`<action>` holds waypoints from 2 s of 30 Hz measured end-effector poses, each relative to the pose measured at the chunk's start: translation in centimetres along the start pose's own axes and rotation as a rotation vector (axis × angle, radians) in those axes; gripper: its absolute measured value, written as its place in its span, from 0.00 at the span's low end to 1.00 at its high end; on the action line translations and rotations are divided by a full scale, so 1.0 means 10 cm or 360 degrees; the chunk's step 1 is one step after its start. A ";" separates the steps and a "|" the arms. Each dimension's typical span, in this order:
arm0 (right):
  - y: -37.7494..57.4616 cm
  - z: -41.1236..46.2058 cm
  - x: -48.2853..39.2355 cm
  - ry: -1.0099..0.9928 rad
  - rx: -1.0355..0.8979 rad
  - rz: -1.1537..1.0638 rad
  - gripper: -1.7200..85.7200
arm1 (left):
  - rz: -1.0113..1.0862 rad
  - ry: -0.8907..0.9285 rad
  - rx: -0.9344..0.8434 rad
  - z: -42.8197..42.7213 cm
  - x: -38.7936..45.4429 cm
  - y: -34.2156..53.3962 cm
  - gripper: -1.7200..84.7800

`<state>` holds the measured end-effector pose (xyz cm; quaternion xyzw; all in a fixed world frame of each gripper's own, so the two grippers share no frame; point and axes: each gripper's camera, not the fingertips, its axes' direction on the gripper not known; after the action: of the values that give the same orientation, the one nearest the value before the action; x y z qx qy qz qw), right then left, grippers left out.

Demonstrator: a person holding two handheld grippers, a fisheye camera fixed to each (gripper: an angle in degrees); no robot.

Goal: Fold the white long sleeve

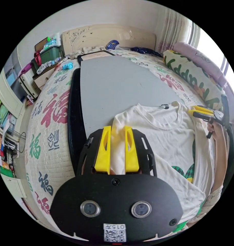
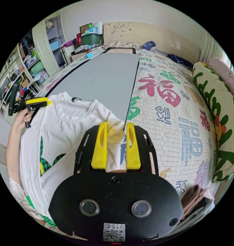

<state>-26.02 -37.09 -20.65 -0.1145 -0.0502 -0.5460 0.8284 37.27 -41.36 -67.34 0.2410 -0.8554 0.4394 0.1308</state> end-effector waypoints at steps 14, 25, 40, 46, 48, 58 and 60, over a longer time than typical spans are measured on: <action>3.01 -2.40 -0.19 -0.0293 0.0796 -0.0516 0.05 | 0.0589 0.0024 0.0950 -3.08 1.52 3.40 0.03; 5.72 -2.44 -0.32 -0.0420 0.0794 -0.0632 0.02 | 0.0595 -0.0021 0.1097 -2.92 2.59 7.40 0.03; 6.02 -2.61 0.54 -0.0628 0.0819 -0.0366 0.10 | 0.0576 0.0323 0.1146 -2.68 2.59 8.68 0.03; 4.99 -2.43 0.99 -0.0714 0.0645 0.0022 0.13 | -0.0161 0.0411 0.1281 -2.72 1.48 8.09 0.05; 4.65 -2.28 1.11 -0.0771 0.0617 0.0155 0.15 | -0.0303 0.0419 0.1125 -2.40 1.23 7.64 0.11; 3.16 -1.30 1.30 -0.0623 0.0235 0.0502 0.17 | -0.0479 0.0270 0.0336 -0.36 0.63 6.07 0.18; 3.08 -1.21 1.25 -0.0557 0.0232 0.0489 0.13 | -0.0420 0.0316 0.0245 -0.14 0.64 6.03 0.13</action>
<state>6.67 -39.54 -33.89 -0.1535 -0.2142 -0.3802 0.8866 0.12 -12.11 -105.25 0.3158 -0.7631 0.5042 0.2523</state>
